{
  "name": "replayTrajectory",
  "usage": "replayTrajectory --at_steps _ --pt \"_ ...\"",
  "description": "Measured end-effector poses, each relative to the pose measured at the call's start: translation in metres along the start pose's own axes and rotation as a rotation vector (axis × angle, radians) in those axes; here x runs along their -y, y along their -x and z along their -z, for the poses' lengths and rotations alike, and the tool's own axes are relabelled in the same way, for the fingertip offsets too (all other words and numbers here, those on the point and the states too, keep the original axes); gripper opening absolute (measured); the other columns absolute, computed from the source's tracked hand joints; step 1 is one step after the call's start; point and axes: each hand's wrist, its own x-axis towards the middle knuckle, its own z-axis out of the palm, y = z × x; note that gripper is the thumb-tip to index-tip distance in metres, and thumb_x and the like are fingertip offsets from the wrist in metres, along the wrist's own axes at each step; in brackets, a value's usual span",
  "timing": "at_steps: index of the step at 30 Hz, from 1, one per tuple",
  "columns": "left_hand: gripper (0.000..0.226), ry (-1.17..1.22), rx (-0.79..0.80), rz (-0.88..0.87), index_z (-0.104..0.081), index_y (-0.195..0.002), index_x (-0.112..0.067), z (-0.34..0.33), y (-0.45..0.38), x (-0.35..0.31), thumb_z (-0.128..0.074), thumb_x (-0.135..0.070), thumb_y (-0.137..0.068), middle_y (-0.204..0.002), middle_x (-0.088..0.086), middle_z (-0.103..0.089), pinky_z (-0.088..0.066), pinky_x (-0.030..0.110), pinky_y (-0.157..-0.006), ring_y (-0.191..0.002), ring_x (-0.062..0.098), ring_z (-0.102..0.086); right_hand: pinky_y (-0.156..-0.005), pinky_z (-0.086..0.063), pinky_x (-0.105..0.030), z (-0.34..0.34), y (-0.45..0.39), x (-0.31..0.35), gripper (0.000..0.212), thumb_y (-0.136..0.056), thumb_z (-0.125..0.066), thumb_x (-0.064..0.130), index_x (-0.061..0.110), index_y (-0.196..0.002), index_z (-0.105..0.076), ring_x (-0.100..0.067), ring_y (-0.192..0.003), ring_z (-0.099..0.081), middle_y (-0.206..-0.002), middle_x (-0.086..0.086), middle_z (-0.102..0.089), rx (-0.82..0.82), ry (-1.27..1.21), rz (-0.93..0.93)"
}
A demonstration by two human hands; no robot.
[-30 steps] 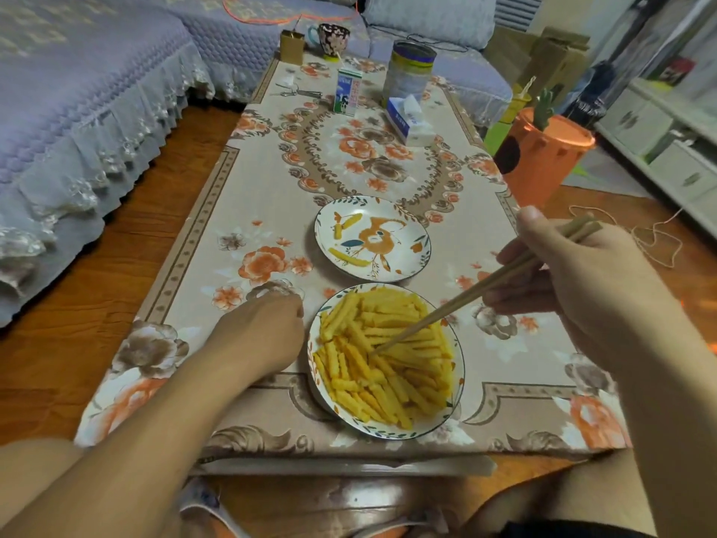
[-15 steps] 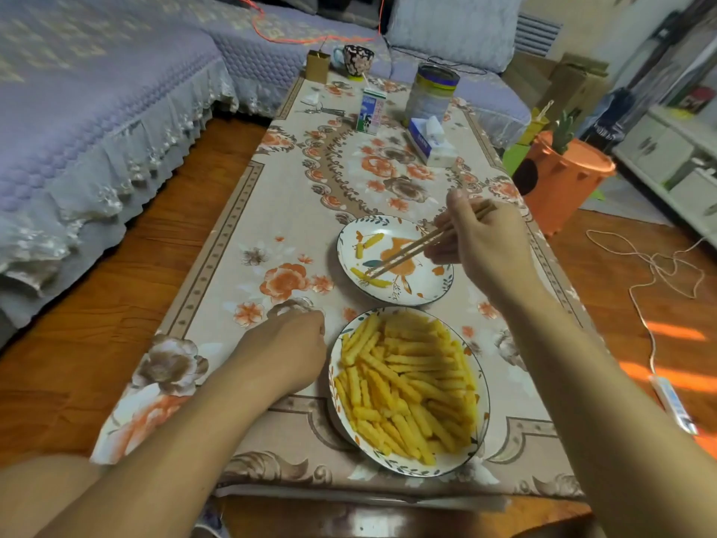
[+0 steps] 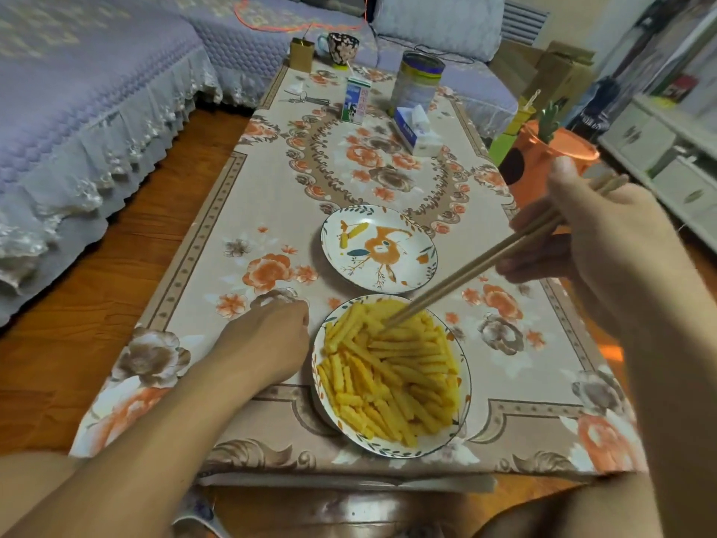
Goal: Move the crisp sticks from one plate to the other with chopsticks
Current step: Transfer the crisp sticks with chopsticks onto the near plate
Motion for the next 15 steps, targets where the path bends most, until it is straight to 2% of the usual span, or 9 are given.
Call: replayTrajectory --at_steps 3,7,11,15 --pt "0.019 -0.002 0.004 0.004 -0.039 -0.079 -0.031 -0.001 -0.001 -0.001 -0.04 -0.02 -0.094 -0.104 -0.001 -0.048 -0.041 0.036 -0.071 -0.096 0.025 -0.05 -0.051 -0.061 -0.036 -0.002 0.021 -0.007 0.054 -0.103 -0.047 0.043 -0.003 -0.082 -0.065 -0.037 -0.058 -0.073 -0.062 -0.019 -0.07 0.058 0.06 -0.001" --pt "0.022 -0.009 -0.003 0.005 -0.038 -0.075 -0.03 0.0 0.0 -0.002 -0.041 -0.019 -0.095 -0.097 -0.001 -0.044 -0.037 0.035 -0.067 -0.091 0.025 -0.05 -0.056 -0.064 -0.043 -0.004 0.034 -0.018 0.053 -0.102 -0.049 0.042 -0.005 -0.084 -0.067 -0.038 -0.06 -0.074 -0.064 -0.022 -0.071 0.085 0.121 0.017" --pt "0.023 0.0 -0.01 -0.012 -0.039 -0.077 -0.029 0.0 0.002 -0.001 -0.042 -0.017 -0.095 -0.098 -0.001 -0.045 -0.037 0.035 -0.068 -0.091 0.024 -0.048 -0.055 -0.064 -0.042 0.009 0.03 -0.009 0.045 -0.102 -0.052 0.037 0.0 -0.082 -0.066 -0.035 -0.059 -0.074 -0.063 -0.018 -0.071 -0.008 0.067 0.082" --pt "0.017 -0.004 -0.017 -0.03 -0.044 -0.091 -0.031 -0.001 0.003 -0.002 -0.041 -0.015 -0.097 -0.11 -0.001 -0.049 -0.038 0.035 -0.072 -0.097 0.021 -0.043 -0.063 -0.064 -0.038 0.0 -0.003 -0.011 0.038 -0.106 -0.05 0.032 0.007 -0.084 -0.067 -0.031 -0.067 -0.075 -0.068 -0.014 -0.072 -0.119 -0.014 0.165"
